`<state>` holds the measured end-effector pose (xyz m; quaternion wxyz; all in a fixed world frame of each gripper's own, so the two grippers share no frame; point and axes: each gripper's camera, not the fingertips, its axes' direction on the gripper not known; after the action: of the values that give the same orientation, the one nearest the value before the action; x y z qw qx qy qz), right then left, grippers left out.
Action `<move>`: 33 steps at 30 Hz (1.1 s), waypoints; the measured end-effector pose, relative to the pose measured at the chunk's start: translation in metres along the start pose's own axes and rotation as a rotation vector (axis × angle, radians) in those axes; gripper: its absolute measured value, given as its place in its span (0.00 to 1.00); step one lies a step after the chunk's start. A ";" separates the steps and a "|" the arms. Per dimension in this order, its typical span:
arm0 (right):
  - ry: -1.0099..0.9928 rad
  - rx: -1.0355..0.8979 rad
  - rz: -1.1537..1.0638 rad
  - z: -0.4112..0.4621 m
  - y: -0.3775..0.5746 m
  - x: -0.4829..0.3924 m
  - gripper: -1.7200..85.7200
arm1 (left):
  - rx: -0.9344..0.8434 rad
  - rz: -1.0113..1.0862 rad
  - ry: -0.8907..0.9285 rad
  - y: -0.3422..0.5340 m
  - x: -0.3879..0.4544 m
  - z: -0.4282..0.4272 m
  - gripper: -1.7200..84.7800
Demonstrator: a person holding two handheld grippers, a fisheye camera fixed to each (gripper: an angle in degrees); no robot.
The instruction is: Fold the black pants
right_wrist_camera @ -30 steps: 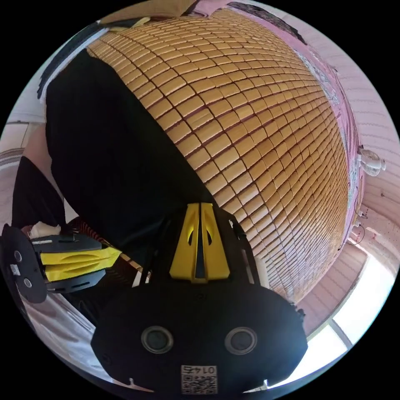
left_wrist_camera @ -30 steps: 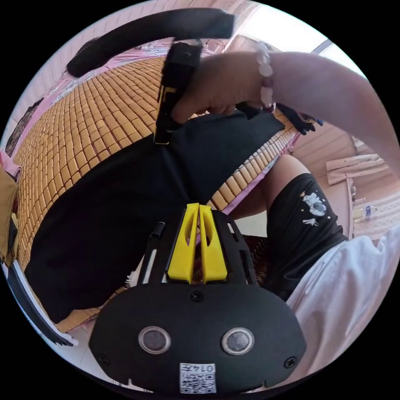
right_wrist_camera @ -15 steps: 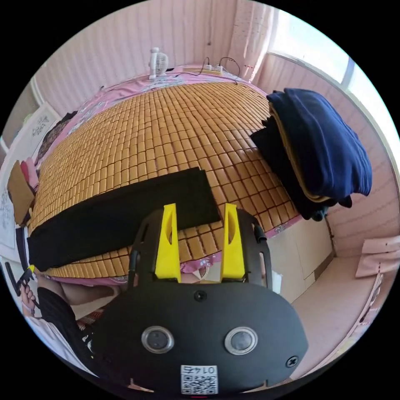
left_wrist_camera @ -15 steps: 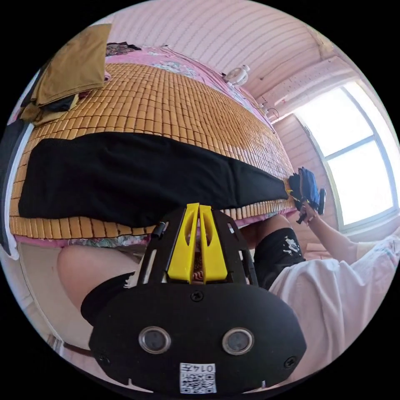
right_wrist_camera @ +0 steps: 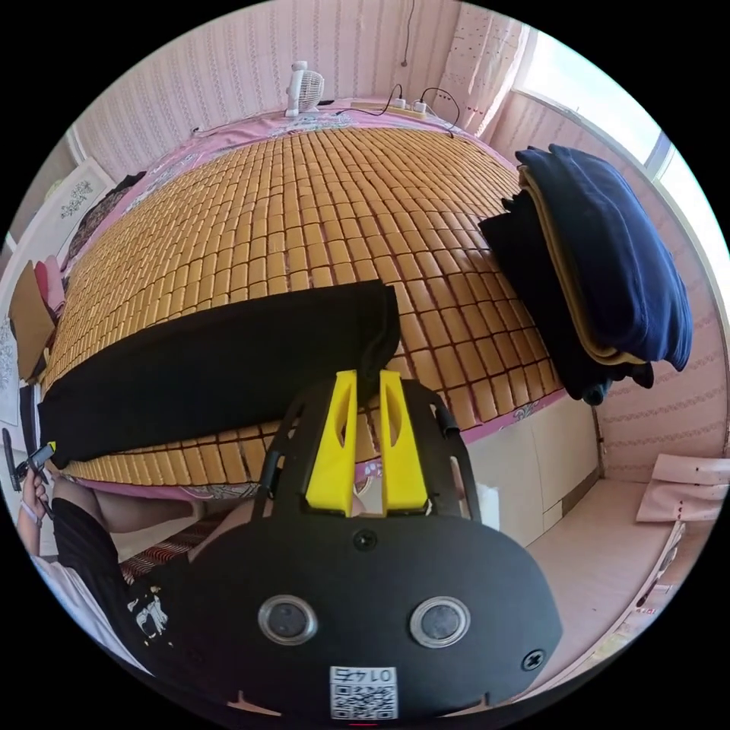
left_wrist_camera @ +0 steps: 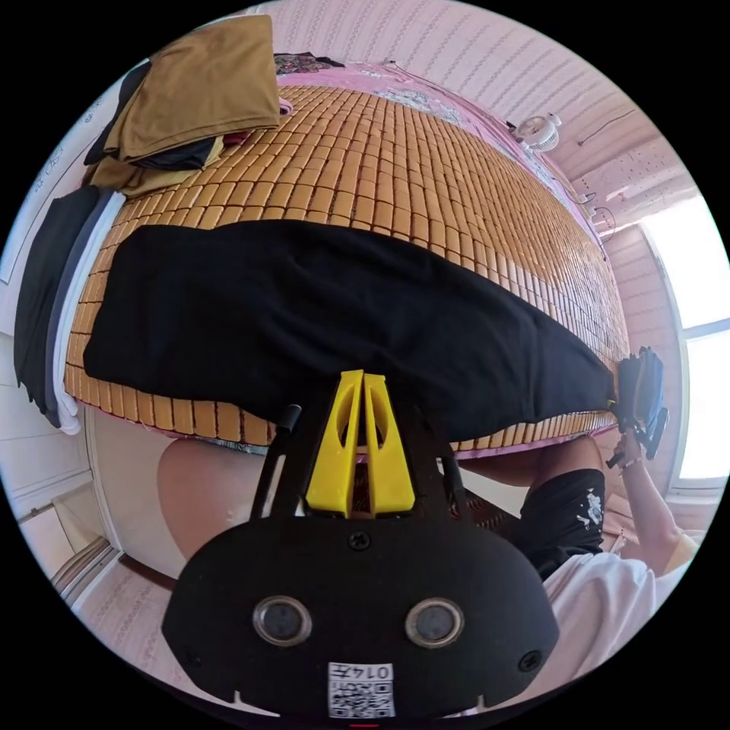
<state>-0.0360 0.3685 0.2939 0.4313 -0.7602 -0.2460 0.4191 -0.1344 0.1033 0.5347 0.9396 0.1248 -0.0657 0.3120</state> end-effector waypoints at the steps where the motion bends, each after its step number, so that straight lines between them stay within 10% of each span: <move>1: -0.005 -0.006 0.005 0.000 0.006 0.005 0.07 | -0.002 -0.006 0.007 0.000 -0.002 -0.001 0.01; 20: -0.351 0.667 -0.051 -0.217 0.072 0.075 0.06 | -0.129 0.302 0.426 -0.007 0.077 0.036 0.01; 25: -0.581 0.636 -0.356 -0.208 0.077 -0.029 0.07 | 0.018 0.272 0.581 0.006 0.044 -0.012 0.01; 33: -1.040 0.161 -0.748 -0.085 0.119 -0.254 0.13 | 0.272 -0.023 0.283 0.068 -0.102 -0.106 0.01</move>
<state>-0.0962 0.0827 0.3230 0.4284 -0.2858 -0.6390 0.5714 -0.2524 0.1273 0.4251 0.9174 0.2063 0.1114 0.3215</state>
